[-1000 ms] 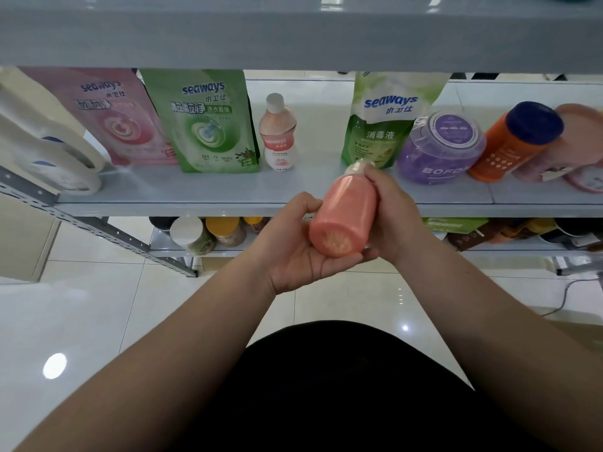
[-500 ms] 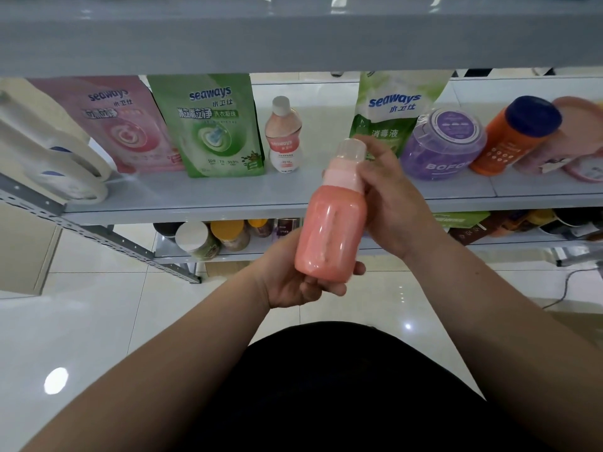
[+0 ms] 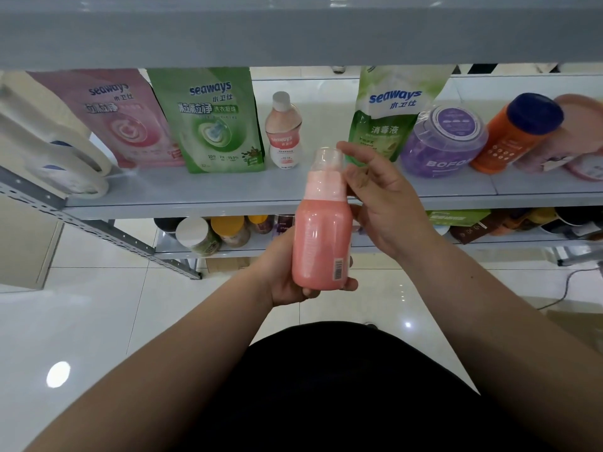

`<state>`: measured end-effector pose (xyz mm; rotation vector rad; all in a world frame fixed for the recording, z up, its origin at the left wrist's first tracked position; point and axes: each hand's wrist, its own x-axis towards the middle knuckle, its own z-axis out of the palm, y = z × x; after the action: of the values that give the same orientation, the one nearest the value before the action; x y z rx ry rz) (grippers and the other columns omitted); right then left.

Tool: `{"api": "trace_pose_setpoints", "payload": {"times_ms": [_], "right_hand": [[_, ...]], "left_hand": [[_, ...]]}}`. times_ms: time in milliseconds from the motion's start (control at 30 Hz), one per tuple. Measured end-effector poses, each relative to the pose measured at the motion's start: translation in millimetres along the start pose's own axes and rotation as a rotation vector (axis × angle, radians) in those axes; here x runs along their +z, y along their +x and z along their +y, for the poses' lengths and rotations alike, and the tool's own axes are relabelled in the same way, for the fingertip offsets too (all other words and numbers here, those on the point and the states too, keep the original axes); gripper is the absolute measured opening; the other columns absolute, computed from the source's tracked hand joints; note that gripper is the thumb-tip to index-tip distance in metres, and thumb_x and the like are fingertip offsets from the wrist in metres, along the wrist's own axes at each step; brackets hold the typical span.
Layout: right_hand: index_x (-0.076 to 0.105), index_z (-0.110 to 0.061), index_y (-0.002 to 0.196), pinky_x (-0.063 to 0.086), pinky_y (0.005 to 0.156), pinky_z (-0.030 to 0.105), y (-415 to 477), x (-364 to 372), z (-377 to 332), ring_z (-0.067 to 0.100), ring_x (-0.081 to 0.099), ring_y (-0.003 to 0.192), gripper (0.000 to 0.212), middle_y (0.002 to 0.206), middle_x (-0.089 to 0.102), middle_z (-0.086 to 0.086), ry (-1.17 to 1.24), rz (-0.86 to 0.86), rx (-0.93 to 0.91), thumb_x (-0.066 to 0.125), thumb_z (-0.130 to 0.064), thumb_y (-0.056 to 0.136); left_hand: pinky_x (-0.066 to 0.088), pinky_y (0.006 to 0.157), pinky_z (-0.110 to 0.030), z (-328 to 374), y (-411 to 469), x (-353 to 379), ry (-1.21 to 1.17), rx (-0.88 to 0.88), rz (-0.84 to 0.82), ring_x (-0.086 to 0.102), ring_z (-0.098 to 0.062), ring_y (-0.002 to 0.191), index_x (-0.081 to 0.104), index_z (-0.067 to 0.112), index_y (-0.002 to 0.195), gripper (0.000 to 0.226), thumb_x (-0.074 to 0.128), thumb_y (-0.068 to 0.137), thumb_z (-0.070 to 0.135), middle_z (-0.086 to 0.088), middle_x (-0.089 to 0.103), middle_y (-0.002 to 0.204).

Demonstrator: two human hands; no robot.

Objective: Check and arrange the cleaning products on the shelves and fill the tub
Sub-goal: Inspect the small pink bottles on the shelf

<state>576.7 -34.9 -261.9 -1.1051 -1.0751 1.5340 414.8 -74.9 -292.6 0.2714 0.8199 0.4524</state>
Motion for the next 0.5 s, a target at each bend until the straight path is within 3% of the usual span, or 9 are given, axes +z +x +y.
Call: {"api": "trace_pose_setpoints", "payload": {"times_ms": [133, 200, 267, 333, 400, 467, 500], "right_hand": [[0.069, -0.039, 0.118, 0.056, 0.075, 0.028, 3, -5, 4, 0.008, 0.064, 0.088, 0.025, 0.105, 0.057, 0.006, -0.010, -0.010, -0.012, 0.061, -0.024, 0.100], [0.068, -0.041, 0.122, 0.055, 0.075, 0.027, 5, -9, 7, 0.006, 0.064, 0.090, 0.027, 0.107, 0.058, 0.006, -0.006, -0.010, 0.016, 0.059, -0.025, 0.102], [0.062, -0.041, 0.127, 0.057, 0.078, 0.027, 7, -11, 11, 0.007, 0.066, 0.097, 0.032, 0.114, 0.063, 0.002, -0.022, -0.045, 0.081, 0.065, -0.034, 0.096], [0.056, -0.034, 0.129, 0.056, 0.089, 0.034, 9, -12, 19, 0.012, 0.067, 0.107, 0.044, 0.122, 0.065, -0.001, -0.059, -0.031, 0.136, 0.071, -0.038, 0.087], [0.055, -0.029, 0.122, 0.055, 0.087, 0.036, 12, -12, 27, 0.012, 0.066, 0.102, 0.032, 0.117, 0.067, -0.003, -0.042, 0.064, 0.189, 0.069, -0.035, 0.094], [0.058, -0.030, 0.116, 0.054, 0.075, 0.032, 14, -11, 28, 0.010, 0.065, 0.092, 0.013, 0.107, 0.067, -0.006, -0.014, 0.158, 0.238, 0.057, -0.036, 0.104], [0.060, -0.031, 0.115, 0.054, 0.073, 0.032, 16, -11, 29, 0.010, 0.065, 0.091, 0.014, 0.104, 0.068, -0.006, 0.012, 0.193, 0.260, 0.051, -0.038, 0.107]], "left_hand": [[0.039, 0.033, -0.020, -1, 7, -2, -0.004, 0.022, 0.024, 0.072, -0.045, 0.082, 0.065, 0.018, 0.111, 0.046, 0.039, 0.101, 0.055, -0.009, 0.067, 0.091], [0.042, 0.035, -0.021, -1, 10, 2, 0.043, 0.104, 0.122, 0.071, -0.046, 0.088, 0.068, 0.020, 0.113, 0.042, 0.040, 0.102, 0.051, -0.005, 0.070, 0.094], [0.054, 0.048, -0.031, 1, 15, 6, 0.077, 0.205, 0.273, 0.072, -0.042, 0.093, 0.069, 0.019, 0.112, 0.040, 0.041, 0.103, 0.045, -0.007, 0.074, 0.100], [0.060, 0.063, -0.045, 3, 19, 11, 0.036, 0.293, 0.377, 0.072, -0.035, 0.096, 0.068, 0.014, 0.117, 0.035, 0.046, 0.105, 0.039, -0.012, 0.072, 0.111], [0.061, 0.069, -0.050, 4, 20, 14, -0.011, 0.366, 0.417, 0.069, -0.029, 0.090, 0.065, 0.009, 0.114, 0.027, 0.052, 0.104, 0.030, -0.014, 0.066, 0.107], [0.061, 0.072, -0.052, 4, 22, 13, 0.002, 0.436, 0.422, 0.064, -0.028, 0.085, 0.060, 0.008, 0.105, 0.014, 0.054, 0.102, 0.020, -0.012, 0.058, 0.100], [0.061, 0.073, -0.054, 4, 23, 11, 0.007, 0.470, 0.414, 0.060, -0.028, 0.086, 0.057, 0.010, 0.101, 0.006, 0.054, 0.101, 0.014, -0.012, 0.055, 0.100]]}}
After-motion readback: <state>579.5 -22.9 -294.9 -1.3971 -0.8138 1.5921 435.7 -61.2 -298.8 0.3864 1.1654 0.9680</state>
